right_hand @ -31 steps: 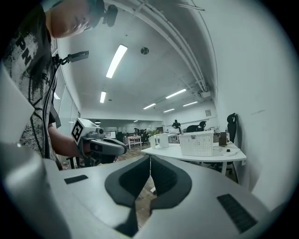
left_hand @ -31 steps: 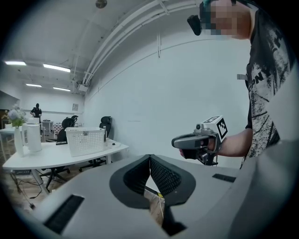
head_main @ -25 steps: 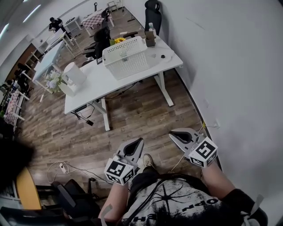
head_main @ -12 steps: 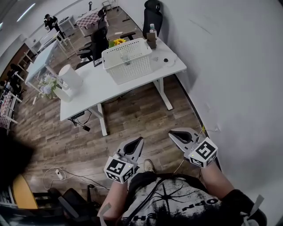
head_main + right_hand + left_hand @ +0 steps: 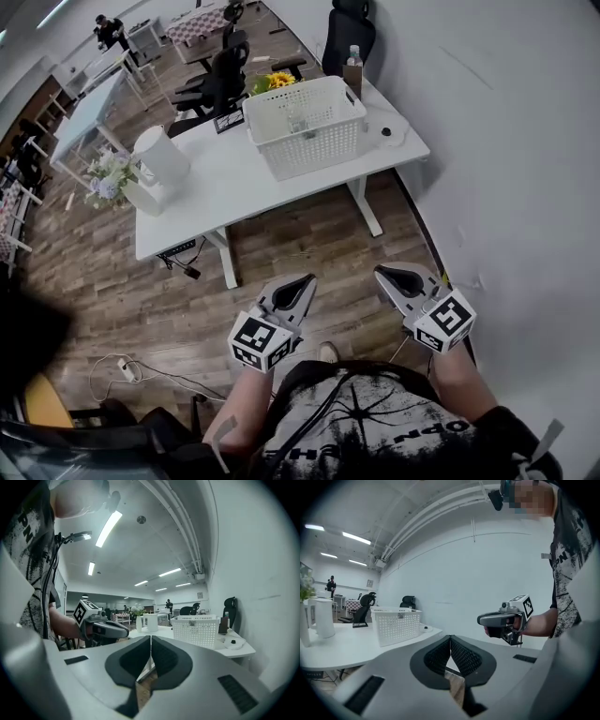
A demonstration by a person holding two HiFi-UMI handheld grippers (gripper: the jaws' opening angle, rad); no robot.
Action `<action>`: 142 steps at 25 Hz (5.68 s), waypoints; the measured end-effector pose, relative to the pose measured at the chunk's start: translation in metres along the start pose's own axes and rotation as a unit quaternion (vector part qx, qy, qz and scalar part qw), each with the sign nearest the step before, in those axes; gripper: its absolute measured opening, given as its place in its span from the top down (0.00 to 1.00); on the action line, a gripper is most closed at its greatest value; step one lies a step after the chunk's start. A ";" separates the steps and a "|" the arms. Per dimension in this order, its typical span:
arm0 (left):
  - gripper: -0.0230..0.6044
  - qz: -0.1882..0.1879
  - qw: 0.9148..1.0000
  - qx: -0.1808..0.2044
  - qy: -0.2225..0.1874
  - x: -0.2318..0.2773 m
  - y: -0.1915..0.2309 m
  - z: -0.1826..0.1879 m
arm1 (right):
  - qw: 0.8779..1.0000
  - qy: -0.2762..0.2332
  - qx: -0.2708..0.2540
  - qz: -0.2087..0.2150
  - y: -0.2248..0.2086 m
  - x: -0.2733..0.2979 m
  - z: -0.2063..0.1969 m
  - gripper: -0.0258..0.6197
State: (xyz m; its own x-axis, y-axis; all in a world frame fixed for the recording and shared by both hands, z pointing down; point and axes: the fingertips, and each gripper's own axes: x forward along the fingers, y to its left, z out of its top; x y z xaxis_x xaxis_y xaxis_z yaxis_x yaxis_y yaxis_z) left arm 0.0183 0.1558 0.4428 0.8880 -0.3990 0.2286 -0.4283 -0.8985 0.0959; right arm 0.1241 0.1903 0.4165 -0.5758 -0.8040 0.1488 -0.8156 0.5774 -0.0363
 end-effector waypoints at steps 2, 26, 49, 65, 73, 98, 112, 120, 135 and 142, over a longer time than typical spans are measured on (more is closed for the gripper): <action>0.95 -0.003 1.000 -0.003 -0.001 -0.003 0.017 -0.001 | 1.000 0.004 0.002 0.000 0.002 0.020 0.000 0.92; 0.95 -0.010 1.000 -0.011 0.016 0.014 0.112 -0.027 | 0.999 0.048 -0.007 0.001 -0.029 0.123 -0.006 0.92; 0.95 0.103 0.994 -0.040 0.005 0.160 0.259 0.046 | 0.993 0.029 -0.029 0.111 -0.218 0.240 0.033 0.92; 0.95 0.174 0.984 -0.030 0.010 0.202 0.303 0.069 | 0.984 0.003 -0.013 0.177 -0.282 0.282 0.042 0.92; 0.95 0.167 0.986 -0.029 0.001 0.203 0.317 0.080 | 0.981 -0.025 0.000 0.190 -0.285 0.291 0.071 0.92; 0.95 0.139 0.990 -0.028 -0.017 0.141 0.379 0.081 | 0.980 0.095 -0.087 0.151 -0.332 0.444 0.081 0.69; 0.95 0.168 0.984 -0.057 0.001 0.117 0.412 0.053 | 0.968 0.180 -0.080 0.157 -0.350 0.495 0.015 0.65; 0.95 0.174 0.982 -0.070 0.006 0.117 0.420 0.042 | 0.964 0.197 -0.063 0.168 -0.349 0.497 0.003 0.69; 0.95 0.185 0.980 -0.069 0.002 0.121 0.405 0.046 | 0.961 0.187 -0.095 0.180 -0.342 0.495 0.012 0.72; 0.95 0.199 0.978 -0.057 -0.011 0.120 0.392 0.061 | 0.971 0.129 -0.080 0.183 -0.340 0.483 0.054 0.72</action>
State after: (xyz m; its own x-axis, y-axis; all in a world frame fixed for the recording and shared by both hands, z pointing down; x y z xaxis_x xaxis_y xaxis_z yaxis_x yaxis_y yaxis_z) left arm -0.0330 -0.2550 0.4490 0.6498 -0.7182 0.2488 -0.7559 -0.6451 0.1116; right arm 0.1200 -0.4021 0.4470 -0.7759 -0.4896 0.3979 -0.5273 0.8495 0.0171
